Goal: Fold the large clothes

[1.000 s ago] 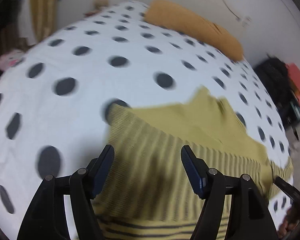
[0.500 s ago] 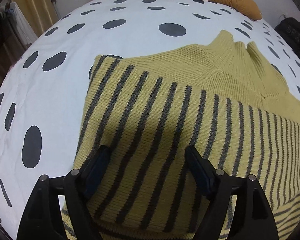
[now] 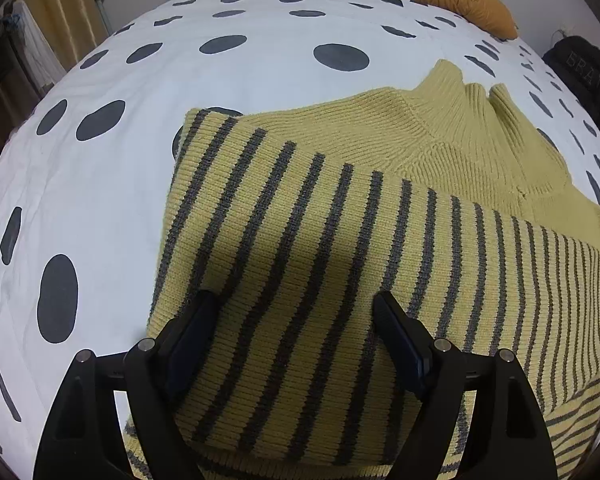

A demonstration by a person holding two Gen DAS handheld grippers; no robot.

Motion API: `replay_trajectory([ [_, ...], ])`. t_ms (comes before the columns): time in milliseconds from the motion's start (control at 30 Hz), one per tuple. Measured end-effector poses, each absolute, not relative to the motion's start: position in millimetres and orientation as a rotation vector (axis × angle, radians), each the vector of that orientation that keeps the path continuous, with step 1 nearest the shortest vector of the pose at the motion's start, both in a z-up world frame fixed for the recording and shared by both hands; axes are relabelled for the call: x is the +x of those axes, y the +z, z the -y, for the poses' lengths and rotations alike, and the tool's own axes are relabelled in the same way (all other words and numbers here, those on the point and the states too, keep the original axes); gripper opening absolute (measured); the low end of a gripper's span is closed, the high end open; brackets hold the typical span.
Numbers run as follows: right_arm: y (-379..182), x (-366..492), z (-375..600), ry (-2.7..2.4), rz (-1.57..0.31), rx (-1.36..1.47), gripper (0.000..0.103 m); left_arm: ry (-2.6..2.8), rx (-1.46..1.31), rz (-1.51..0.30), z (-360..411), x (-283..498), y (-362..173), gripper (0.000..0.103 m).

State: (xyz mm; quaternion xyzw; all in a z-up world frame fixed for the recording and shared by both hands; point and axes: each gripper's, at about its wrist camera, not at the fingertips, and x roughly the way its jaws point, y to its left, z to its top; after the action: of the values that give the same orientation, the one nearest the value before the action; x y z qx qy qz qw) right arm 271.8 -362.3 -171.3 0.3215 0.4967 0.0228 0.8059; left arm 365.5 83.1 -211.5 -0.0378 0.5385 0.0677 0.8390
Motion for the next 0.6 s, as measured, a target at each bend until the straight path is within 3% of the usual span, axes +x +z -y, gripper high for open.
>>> replay_trajectory([
  [67,-177,265,357,0.035,-1.118,0.655,0.082,0.146,-0.081,-1.135,-83,365,-212,0.082],
  [233,-200,271,354,0.081,-1.065,0.777,0.082,0.137,-0.081,-1.132,-83,363,-211,0.082],
  [267,-204,277,355,0.076,-1.064,0.786,0.078,0.134,-0.083,-1.135,-84,364,-211,0.082],
  [333,-209,294,355,0.051,-1.069,0.759,0.04,0.129,-0.084,-1.139,-85,365,-211,0.082],
  [367,-209,301,354,0.033,-1.096,0.73,0.013,0.125,-0.083,-1.139,-85,365,-211,0.082],
  [500,-180,284,359,0.01,-1.082,0.666,0.013,0.108,-0.084,-1.131,-86,363,-211,0.083],
  [600,-199,286,360,-0.069,-1.169,0.521,0.019,0.119,-0.068,-1.128,-83,364,-212,0.084],
])
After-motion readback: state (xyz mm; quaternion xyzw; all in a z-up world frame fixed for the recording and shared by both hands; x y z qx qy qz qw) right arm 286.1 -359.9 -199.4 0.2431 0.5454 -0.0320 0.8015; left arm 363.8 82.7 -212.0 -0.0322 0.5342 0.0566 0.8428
